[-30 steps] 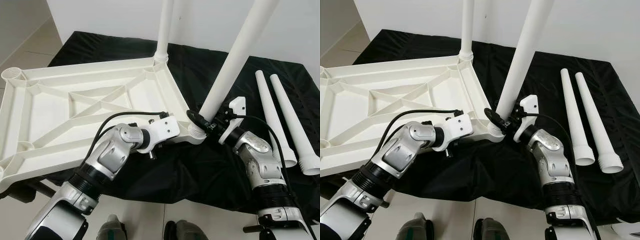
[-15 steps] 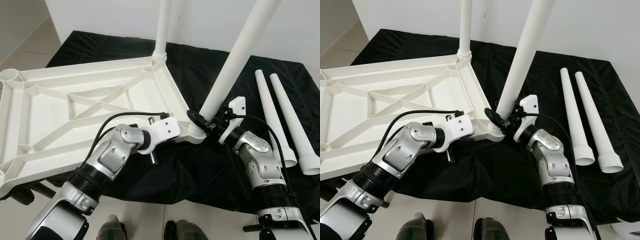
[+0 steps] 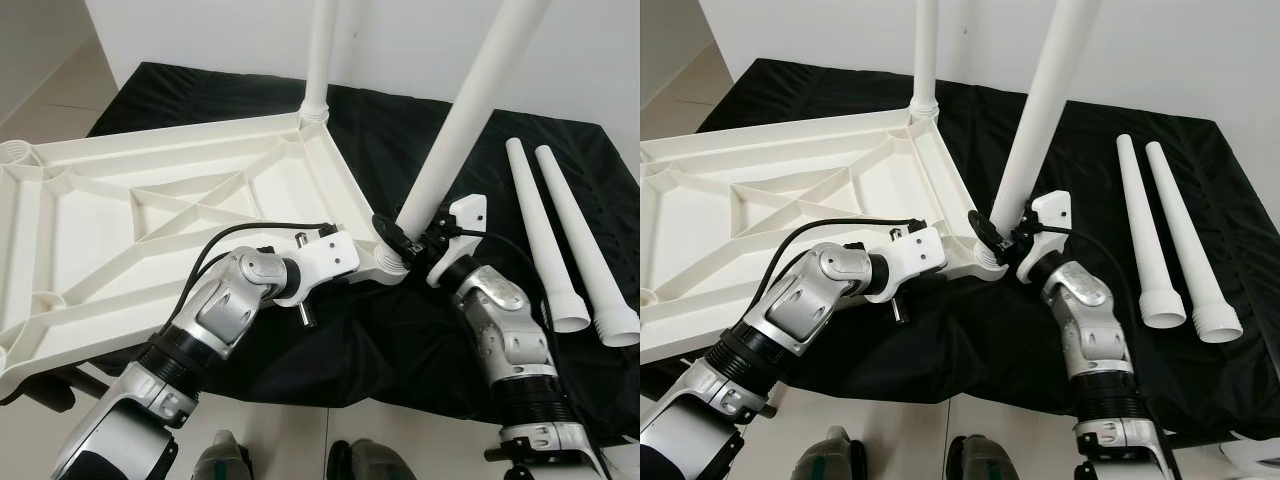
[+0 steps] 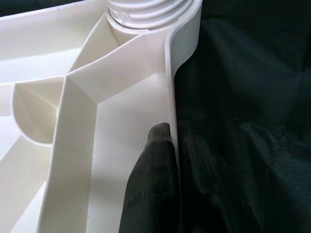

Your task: Building children table

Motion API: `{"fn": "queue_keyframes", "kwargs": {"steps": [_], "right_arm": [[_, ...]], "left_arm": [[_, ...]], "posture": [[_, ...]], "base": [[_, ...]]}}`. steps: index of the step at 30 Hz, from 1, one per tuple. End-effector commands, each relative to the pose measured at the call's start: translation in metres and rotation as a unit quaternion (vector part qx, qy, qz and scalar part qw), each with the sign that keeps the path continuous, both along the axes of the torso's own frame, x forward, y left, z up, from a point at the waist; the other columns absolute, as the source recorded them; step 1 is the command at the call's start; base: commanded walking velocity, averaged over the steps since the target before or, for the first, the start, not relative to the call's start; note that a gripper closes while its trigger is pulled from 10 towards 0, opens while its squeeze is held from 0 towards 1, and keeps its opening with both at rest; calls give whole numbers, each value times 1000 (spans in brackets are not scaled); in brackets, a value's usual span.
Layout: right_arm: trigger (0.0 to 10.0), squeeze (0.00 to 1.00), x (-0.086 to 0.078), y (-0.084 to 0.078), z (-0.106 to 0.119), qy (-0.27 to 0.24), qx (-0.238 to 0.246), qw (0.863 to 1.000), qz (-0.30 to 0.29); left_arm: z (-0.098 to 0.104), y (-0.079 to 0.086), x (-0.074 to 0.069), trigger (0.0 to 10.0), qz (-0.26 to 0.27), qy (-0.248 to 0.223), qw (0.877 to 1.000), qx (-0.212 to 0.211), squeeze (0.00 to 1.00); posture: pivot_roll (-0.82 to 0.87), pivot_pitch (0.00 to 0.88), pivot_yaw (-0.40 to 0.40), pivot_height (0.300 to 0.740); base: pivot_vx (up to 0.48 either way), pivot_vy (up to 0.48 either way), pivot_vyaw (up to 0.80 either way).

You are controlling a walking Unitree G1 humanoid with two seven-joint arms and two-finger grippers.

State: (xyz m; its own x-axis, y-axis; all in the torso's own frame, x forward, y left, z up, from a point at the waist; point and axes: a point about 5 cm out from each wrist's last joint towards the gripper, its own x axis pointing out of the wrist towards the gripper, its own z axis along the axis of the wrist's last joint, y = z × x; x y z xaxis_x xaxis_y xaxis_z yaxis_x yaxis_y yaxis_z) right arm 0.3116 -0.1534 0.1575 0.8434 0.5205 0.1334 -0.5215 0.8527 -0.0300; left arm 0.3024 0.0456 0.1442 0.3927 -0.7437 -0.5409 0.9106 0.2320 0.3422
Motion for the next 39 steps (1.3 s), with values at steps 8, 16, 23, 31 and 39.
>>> {"fn": "queue_keyframes", "kwargs": {"steps": [8,16,23,31,39], "right_arm": [[10000,0,-2,22,3,-11,33,997,-68],[10000,0,0,57,-8,13,54,985,-166],[10000,0,-1,67,-12,27,58,983,-173],[10000,1000,-5,59,-13,23,70,984,-164],[10000,1000,-9,43,-17,14,55,988,-145]], "left_arm": [[-5,-1,-2,10000,8,-6,1000,12,0],[-8,-3,-5,10000,4,-4,1000,11,0],[-8,-3,-6,10000,5,-5,1000,10,0],[-8,-2,-6,10000,7,-6,1000,10,0],[-7,-2,-5,10000,8,-8,1000,9,0]], "posture": [[-22,50,-56,740],[-8,36,-67,740],[-2,30,-73,740],[-2,25,-76,740],[-8,25,-74,740]], "base": [[0,0,0],[0,0,0],[0,0,0],[0,0,0],[0,0,0]]}}
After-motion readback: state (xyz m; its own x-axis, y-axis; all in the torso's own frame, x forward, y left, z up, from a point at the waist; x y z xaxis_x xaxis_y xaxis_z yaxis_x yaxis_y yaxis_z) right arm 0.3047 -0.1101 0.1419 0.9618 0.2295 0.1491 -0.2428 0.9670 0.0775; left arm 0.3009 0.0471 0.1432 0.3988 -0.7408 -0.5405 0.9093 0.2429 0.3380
